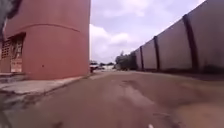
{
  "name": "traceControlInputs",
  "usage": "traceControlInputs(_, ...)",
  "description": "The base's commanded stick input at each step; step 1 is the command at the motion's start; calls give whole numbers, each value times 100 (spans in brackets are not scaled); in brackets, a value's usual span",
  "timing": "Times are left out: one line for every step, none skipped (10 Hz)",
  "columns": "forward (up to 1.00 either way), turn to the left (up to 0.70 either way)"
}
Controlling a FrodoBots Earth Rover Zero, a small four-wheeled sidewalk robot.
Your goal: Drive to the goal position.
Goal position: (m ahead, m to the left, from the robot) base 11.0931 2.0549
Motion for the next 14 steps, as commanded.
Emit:
traceControlInputs(70, 0)
traceControlInputs(70, 0)
traceControlInputs(70, 0)
traceControlInputs(70, 0)
traceControlInputs(70, 0)
traceControlInputs(70, 0)
traceControlInputs(70, 0)
traceControlInputs(70, 0)
traceControlInputs(70, 0)
traceControlInputs(70, 0)
traceControlInputs(70, 0)
traceControlInputs(70, 0)
traceControlInputs(70, 0)
traceControlInputs(70, 0)
